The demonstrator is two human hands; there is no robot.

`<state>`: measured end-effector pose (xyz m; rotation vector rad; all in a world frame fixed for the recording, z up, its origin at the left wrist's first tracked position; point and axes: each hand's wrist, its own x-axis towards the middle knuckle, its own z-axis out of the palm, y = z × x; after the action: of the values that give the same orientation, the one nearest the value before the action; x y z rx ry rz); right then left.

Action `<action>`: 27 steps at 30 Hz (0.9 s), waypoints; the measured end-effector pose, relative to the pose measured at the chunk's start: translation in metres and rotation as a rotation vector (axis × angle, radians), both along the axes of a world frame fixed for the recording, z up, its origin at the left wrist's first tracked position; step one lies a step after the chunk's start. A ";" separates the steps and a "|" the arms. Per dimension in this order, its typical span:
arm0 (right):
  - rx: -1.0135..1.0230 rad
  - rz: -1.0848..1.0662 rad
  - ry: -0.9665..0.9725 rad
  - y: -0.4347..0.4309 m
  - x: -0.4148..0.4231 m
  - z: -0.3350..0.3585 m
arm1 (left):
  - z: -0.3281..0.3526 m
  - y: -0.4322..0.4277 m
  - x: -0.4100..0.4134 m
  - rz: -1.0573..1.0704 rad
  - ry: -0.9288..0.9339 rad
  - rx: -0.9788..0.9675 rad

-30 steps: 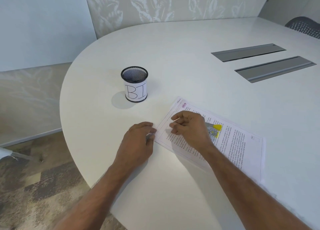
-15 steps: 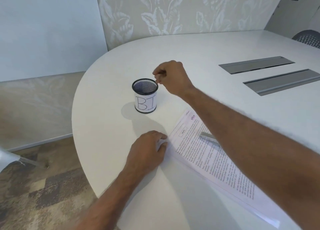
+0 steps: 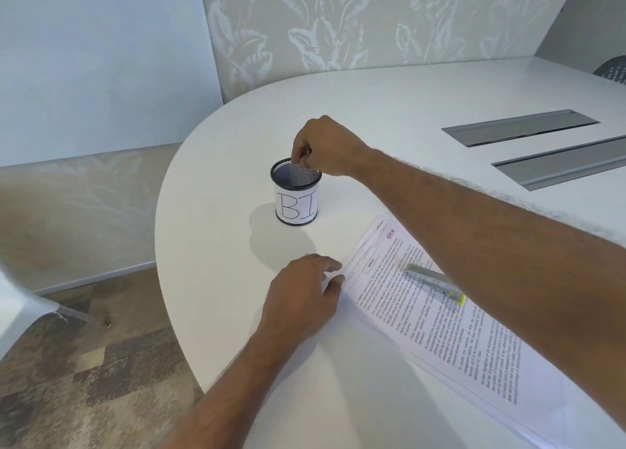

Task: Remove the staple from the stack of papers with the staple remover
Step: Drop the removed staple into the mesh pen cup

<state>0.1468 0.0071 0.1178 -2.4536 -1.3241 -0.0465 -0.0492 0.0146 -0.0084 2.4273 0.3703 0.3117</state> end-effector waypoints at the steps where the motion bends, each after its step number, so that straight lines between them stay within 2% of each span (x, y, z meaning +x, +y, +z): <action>1: 0.033 0.002 0.014 -0.005 -0.001 0.001 | -0.001 0.000 0.000 -0.002 0.002 0.005; 7: 0.332 -0.105 0.123 -0.086 -0.020 -0.023 | -0.004 -0.002 0.002 0.007 0.006 0.002; 13: 0.128 -0.328 0.317 -0.195 -0.031 -0.079 | -0.003 -0.010 0.009 -0.005 0.010 0.006; 18: -0.069 -0.305 0.347 -0.233 -0.047 -0.108 | -0.005 -0.016 0.017 0.026 0.022 0.024; 24: 0.138 -0.361 0.363 -0.239 -0.045 -0.122 | -0.008 -0.019 0.022 0.022 0.029 0.021; 27: 0.223 -0.447 0.289 -0.239 -0.028 -0.119 | -0.009 -0.018 0.023 0.021 0.032 0.038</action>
<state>0.1185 -0.2323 -0.0010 -2.4010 -0.6036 0.0460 -0.0266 -0.0031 -0.0170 2.4690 0.4074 0.2921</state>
